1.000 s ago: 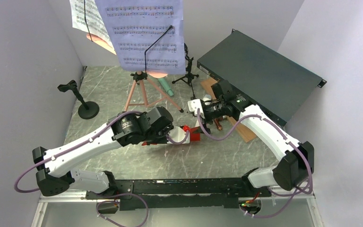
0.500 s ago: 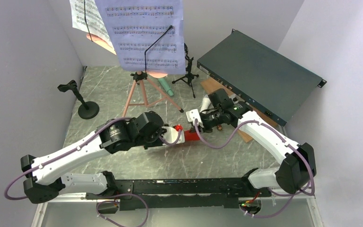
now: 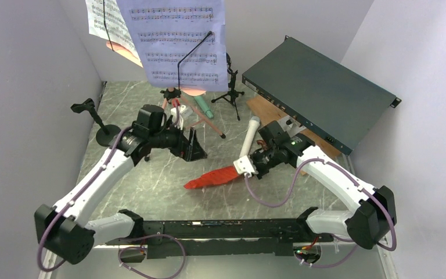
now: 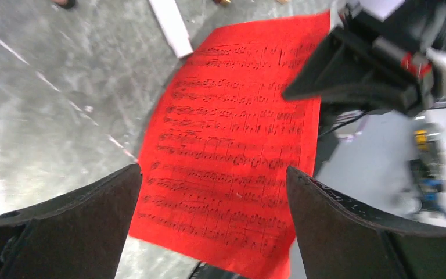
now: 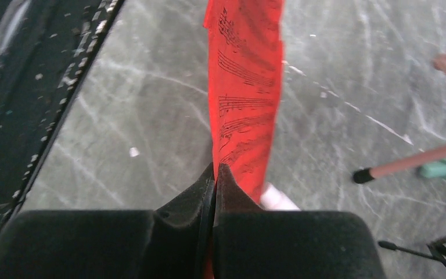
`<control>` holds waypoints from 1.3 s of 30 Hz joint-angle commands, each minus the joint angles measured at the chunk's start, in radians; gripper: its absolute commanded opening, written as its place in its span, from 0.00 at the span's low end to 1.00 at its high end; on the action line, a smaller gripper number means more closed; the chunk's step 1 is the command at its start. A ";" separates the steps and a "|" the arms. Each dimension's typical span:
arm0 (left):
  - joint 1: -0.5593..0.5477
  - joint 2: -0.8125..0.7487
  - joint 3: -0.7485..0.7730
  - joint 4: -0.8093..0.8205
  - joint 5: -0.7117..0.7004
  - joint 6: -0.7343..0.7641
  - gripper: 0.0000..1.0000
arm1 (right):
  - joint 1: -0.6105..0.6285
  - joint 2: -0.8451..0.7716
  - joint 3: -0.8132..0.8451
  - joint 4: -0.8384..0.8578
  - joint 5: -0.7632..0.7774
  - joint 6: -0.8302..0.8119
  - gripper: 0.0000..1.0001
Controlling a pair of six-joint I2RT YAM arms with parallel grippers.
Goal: Pack up the instrument practice props
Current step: Place the sheet music at the center of the board.
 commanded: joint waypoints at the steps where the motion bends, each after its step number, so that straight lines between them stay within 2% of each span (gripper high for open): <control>1: 0.081 0.091 -0.111 0.260 0.352 -0.310 0.99 | 0.057 -0.058 -0.069 -0.117 0.038 -0.135 0.00; 5: 0.084 0.146 -0.194 0.377 0.378 -0.413 1.00 | 0.086 -0.095 -0.040 -0.151 0.066 -0.138 0.00; 11: 0.084 0.232 -0.234 0.453 0.386 -0.585 0.99 | 0.156 0.030 0.290 -0.258 0.112 -0.146 0.00; 16: 0.090 0.249 -0.292 0.511 0.377 -0.705 0.99 | 0.201 0.084 0.496 -0.329 0.122 -0.098 0.00; 18: 0.104 0.244 -0.341 0.610 0.392 -0.797 1.00 | 0.201 0.084 0.563 -0.356 0.094 -0.073 0.00; 21: 0.127 0.242 -0.433 0.882 0.425 -1.008 0.99 | 0.200 0.076 0.622 -0.389 0.052 -0.054 0.00; 25: 0.134 0.248 -0.492 1.086 0.428 -1.205 1.00 | 0.199 0.071 0.632 -0.378 0.066 -0.032 0.00; 32: 0.134 0.242 -0.519 1.311 0.461 -1.421 1.00 | 0.199 0.047 0.451 -0.265 0.076 -0.017 0.00; 36: 0.134 0.223 -0.511 1.335 0.494 -1.473 0.98 | 0.198 0.032 0.372 -0.221 0.082 -0.008 0.00; 39: 0.134 0.190 -0.466 1.210 0.511 -1.403 0.98 | 0.199 0.025 0.361 -0.224 0.076 -0.015 0.00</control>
